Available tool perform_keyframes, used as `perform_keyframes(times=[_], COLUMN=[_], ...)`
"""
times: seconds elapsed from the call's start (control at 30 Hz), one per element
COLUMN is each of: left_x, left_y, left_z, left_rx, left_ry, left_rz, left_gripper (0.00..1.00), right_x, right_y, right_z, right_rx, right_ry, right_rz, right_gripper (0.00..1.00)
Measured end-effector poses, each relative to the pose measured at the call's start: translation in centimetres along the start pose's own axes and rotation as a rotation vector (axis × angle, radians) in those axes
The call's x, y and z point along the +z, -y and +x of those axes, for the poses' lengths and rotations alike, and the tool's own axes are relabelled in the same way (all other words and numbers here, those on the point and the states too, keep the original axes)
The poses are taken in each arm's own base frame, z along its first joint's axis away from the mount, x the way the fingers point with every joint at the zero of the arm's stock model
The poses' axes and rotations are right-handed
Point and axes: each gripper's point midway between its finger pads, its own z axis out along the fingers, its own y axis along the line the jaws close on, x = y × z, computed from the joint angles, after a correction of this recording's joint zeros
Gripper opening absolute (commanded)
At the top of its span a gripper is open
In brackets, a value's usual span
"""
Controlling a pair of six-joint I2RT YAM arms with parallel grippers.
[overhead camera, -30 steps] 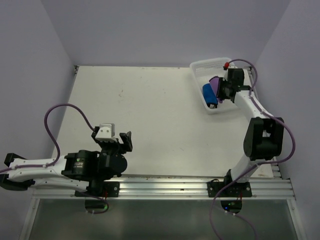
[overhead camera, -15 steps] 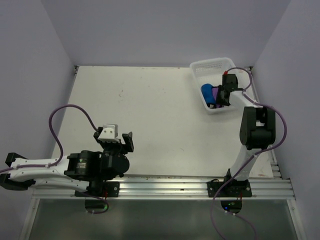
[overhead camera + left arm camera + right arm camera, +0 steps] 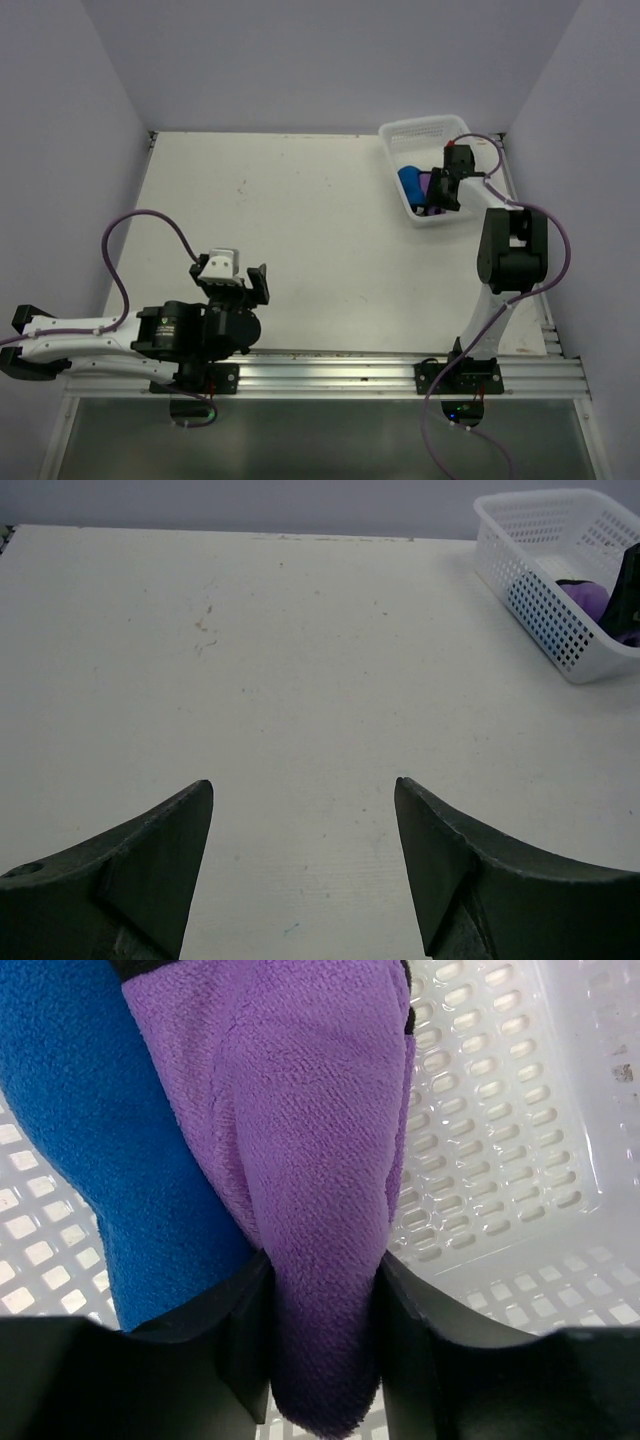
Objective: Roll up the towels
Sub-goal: Place the rolled towel into the container
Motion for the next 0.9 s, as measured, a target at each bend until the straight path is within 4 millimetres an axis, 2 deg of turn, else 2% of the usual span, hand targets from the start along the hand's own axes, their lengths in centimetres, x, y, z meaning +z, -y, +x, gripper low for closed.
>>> perform_keyframes(times=[0.03, 0.07, 0.1, 0.2, 0.43, 0.57, 0.6, 0.63, 0.73, 0.83, 0.9], left_x=[0.0, 0.0, 0.0, 0.1, 0.3, 0.2, 0.2, 0.2, 0.2, 0.6, 1.5], left_y=[0.0, 0.0, 0.1, 0.4, 0.9, 1.0, 1.0, 1.0, 1.1, 1.5, 1.8], left_z=[0.0, 0.0, 0.1, 0.4, 1.1, 1.2, 1.2, 1.2, 1.2, 1.3, 1.7], left_rx=[0.002, 0.005, 0.006, 0.026, 0.062, 0.060, 0.057, 0.055, 0.056, 0.061, 0.064], left_ry=[0.000, 0.000, 0.001, 0.001, -0.007, -0.013, -0.015, -0.015, -0.016, -0.018, -0.044], left_rz=[0.000, 0.001, 0.001, 0.001, -0.002, 0.004, 0.005, 0.005, 0.006, -0.002, -0.021], left_gripper=[0.78, 0.78, 0.78, 0.78, 0.78, 0.78, 0.79, 0.80, 0.82, 0.84, 0.84], right_x=[-0.1, -0.1, -0.2, -0.4, -1.5, -3.0, -3.6, -4.3, -6.9, -10.5, -13.7], right_y=[0.0, 0.0, 0.0, 0.3, 1.1, 1.3, 1.3, 1.3, 0.9, 0.0, -0.9], right_z=[0.0, -0.1, -0.2, -0.6, -2.8, -4.1, -4.4, -4.7, -6.3, -8.2, -8.9], right_rx=[0.000, 0.000, 0.001, 0.006, 0.027, 0.034, 0.035, 0.036, 0.044, 0.054, 0.057], right_ry=[-0.002, -0.003, -0.003, -0.004, 0.016, 0.042, 0.051, 0.063, 0.121, 0.210, 0.286], right_rz=[0.000, 0.000, -0.001, 0.005, 0.016, 0.015, 0.012, 0.008, -0.020, -0.086, -0.136], right_gripper=[0.52, 0.62, 0.65, 0.70, 0.71, 0.72, 0.72, 0.99, 0.99, 0.99, 0.99])
